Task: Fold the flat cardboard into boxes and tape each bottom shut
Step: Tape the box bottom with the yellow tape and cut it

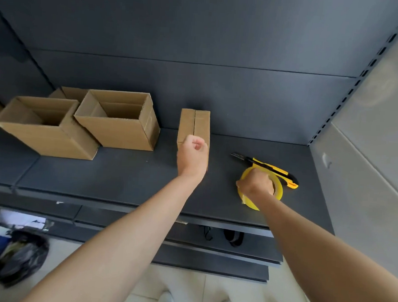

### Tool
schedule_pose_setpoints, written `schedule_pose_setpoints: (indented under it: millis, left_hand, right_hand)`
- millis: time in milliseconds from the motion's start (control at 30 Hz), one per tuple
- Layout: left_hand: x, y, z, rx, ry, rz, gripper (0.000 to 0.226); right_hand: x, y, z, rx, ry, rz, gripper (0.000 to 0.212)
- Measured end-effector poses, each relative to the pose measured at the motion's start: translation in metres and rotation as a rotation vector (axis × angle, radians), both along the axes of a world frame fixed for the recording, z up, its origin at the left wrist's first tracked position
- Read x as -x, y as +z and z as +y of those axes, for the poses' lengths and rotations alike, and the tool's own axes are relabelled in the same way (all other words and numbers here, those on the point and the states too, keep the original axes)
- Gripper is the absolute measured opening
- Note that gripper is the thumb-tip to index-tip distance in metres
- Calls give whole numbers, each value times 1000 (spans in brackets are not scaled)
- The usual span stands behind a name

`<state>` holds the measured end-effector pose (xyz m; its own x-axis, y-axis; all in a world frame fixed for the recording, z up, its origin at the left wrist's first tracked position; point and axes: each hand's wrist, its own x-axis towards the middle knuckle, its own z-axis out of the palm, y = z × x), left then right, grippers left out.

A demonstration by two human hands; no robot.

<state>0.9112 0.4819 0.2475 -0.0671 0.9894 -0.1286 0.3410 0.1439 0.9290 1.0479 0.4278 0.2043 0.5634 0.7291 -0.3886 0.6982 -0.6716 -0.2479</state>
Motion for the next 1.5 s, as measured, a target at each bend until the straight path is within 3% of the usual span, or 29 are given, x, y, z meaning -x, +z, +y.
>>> schedule_pose_setpoints:
  millis: [100,167,300,433,633,767,833,1000,1133,1400,1500]
  left_hand:
    - [20,-3,18,41,159,-37,4]
    - [27,-5,26,114,210,-47,15]
    - [29,-2,32,268,187,-42,50]
    - [29,0,45,364,134,6,66]
    - [45,-10,54,397,81,-51,55]
    - [53,-12,53,358,129,-169,40]
    - [56,-8,56,301,198,-125,37]
    - [54,1,53,267,296,-31,26]
    - [48,6,43,269,255,43,26]
    - [49,6,35,319,115,103,35]
    - [54,9,37,353,81,75,37]
  right_hand:
    - [6,4,8,12,15,-64,18]
    - [8,13,23,-74,-13,-96,23]
    - [19,43,75,-370,23,107,39]
    - [35,68,118,-399,242,237,49]
    - [48,57,152,-211,369,211,57]
    - [47,53,154,-172,345,59,64]
    - [44,53,149,-132,296,1,65]
    - [37,55,132,-221,79,256,45]
    - [36,60,115,-243,-33,265,30]
    - [40,61,100,-224,-130,315,26]
    - [44,64,95,-211,-196,408,38]
